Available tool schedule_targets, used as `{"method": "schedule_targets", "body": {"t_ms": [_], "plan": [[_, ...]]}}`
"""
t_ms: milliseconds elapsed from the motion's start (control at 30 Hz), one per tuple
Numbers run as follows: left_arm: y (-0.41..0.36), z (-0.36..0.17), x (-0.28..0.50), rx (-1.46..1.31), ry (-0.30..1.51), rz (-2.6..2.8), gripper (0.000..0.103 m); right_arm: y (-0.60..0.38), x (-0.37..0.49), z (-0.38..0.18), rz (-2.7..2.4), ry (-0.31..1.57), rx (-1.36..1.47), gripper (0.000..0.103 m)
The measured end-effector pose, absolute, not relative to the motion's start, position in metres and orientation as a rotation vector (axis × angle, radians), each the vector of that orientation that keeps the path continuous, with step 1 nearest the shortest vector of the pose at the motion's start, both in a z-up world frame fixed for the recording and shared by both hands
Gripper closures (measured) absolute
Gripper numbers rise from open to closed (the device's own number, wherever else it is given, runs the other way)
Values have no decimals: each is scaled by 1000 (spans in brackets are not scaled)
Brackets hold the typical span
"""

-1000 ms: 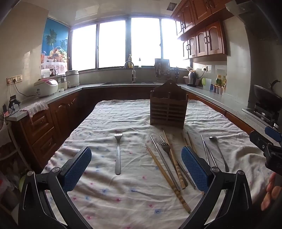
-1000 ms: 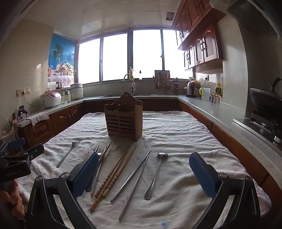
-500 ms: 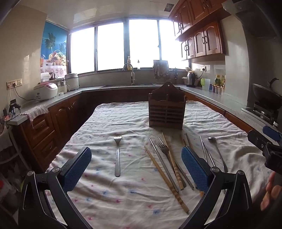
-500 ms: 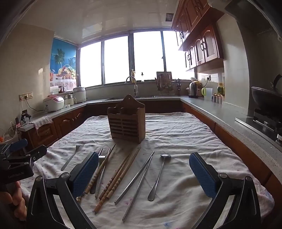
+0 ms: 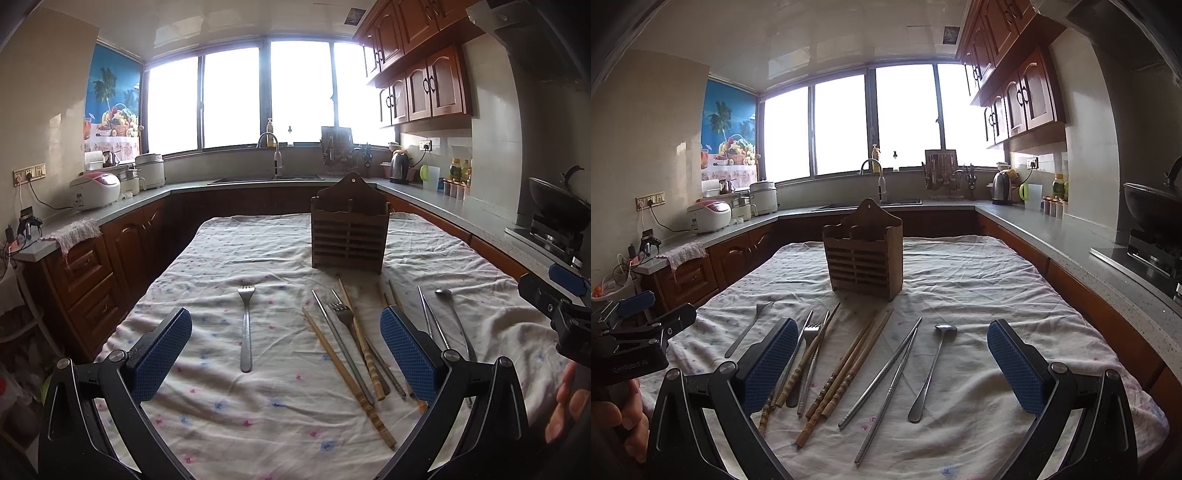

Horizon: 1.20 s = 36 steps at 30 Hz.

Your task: Organize utensils

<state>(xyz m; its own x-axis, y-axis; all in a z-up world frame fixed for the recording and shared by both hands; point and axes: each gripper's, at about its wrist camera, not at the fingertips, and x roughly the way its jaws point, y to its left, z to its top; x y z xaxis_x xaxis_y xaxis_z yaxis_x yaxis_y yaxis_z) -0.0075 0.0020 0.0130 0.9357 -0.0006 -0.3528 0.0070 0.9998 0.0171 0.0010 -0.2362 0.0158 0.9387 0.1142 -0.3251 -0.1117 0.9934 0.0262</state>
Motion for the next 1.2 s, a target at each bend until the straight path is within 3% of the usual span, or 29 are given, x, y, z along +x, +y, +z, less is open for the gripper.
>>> {"method": "schedule_targets", "body": {"t_ms": [1200], "plan": [[0, 14, -8, 19, 352, -17, 0, -235, 0, 21, 132, 321, 13, 0]]}}
